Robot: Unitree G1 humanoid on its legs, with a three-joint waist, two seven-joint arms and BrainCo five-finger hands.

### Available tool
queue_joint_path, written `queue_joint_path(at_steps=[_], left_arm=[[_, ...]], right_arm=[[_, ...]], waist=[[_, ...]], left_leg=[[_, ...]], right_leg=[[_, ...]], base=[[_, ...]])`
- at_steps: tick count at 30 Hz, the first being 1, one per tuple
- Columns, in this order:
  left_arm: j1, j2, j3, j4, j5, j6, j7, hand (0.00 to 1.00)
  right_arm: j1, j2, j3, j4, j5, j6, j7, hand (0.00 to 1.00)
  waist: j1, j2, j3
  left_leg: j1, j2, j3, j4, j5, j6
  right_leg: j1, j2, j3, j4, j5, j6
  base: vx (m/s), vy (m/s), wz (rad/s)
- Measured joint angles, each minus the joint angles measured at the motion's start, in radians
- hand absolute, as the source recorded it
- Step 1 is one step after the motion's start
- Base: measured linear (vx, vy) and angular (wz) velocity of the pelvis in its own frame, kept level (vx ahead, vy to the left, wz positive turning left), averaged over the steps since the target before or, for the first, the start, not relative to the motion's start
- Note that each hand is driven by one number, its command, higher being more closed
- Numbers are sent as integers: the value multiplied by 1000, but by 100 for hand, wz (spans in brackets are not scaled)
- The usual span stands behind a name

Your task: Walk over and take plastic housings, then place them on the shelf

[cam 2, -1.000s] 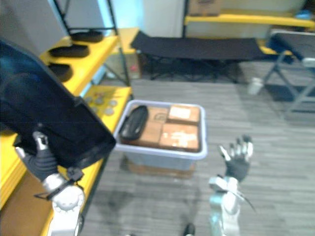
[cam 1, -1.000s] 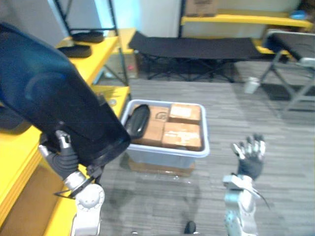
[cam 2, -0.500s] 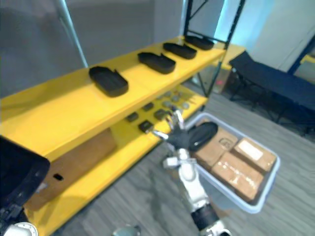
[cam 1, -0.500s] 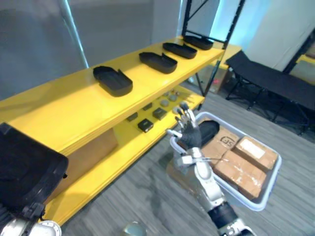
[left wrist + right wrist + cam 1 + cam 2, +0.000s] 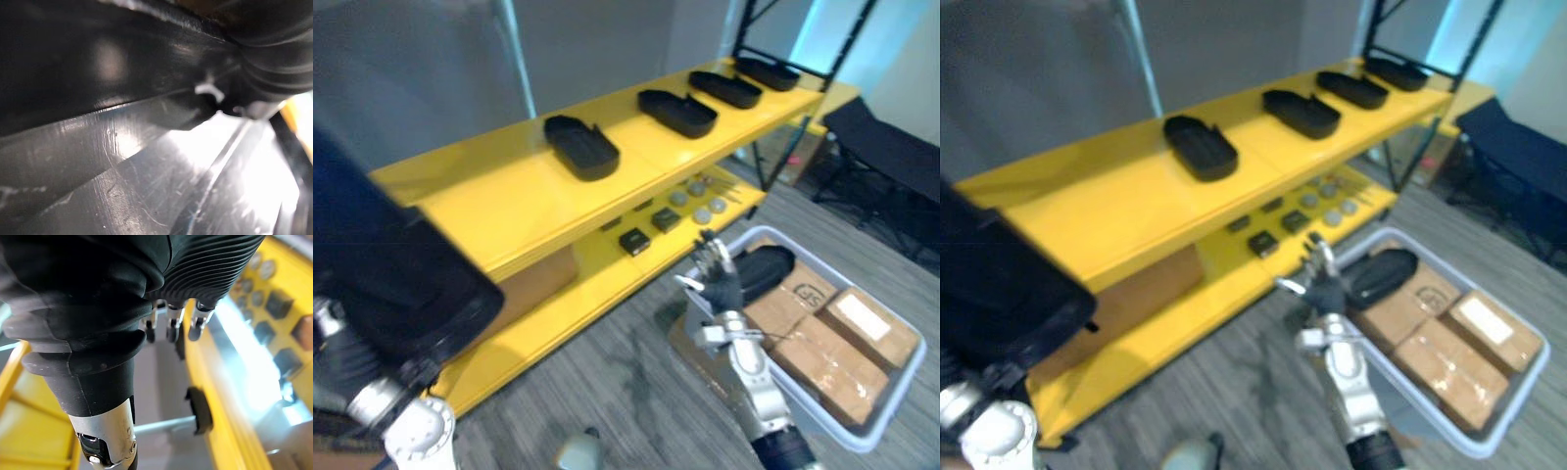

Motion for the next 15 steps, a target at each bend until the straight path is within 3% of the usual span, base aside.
queue_joint_path(at_steps=[2, 5, 6, 8, 10, 15], left_arm=[[-19, 9, -20, 17, -24, -12, -25, 100], [-26, 7, -65, 19, -88, -32, -64, 100], [-25, 6, -69, 19, -103, -32, -76, 100], [-17, 1, -90, 19, -142, -45, -101, 100], [3, -22, -96, 17, -154, -60, -115, 100], [78, -52, -90, -1, -151, -72, -124, 100]], right_arm=[[-3, -13, -21, -1, 2, -8, 27, 0], [-40, -44, -59, -1, 20, -34, 59, 0], [-48, -49, -63, -1, 26, -36, 67, 0], [-45, -48, -68, -1, 47, -36, 71, 0], [-28, -37, -80, -1, 57, -39, 69, 0], [26, 25, -88, -13, 92, -56, 97, 0]], waist=[[-4, -15, 5], [-4, 32, 60], [-6, 49, 74], [-10, 70, 86], [-18, 85, 98], [-31, 71, 113]], left_leg=[[-29, -14, 1, 36, 1, 0], [-61, 15, 10, 82, 10, -15], [-63, 28, 18, 80, 15, -23], [-61, 49, 30, 78, 26, -41], [-52, 73, 48, 60, 36, -51], [-50, 94, 128, 75, 15, -20]], right_leg=[[14, -1, 3, -21, -27, 14], [19, 41, 2, -47, -42, 38], [17, 49, 3, -49, -57, 62], [15, 64, 13, -50, -87, 100], [2, 75, 27, -37, -113, 102], [-39, 47, 52, 57, -173, 104]], base=[[-8, -93, 37], [-132, -87, 2], [-204, -125, -21], [-170, -117, -19], [-190, -102, -11], [-109, -15, -5]])
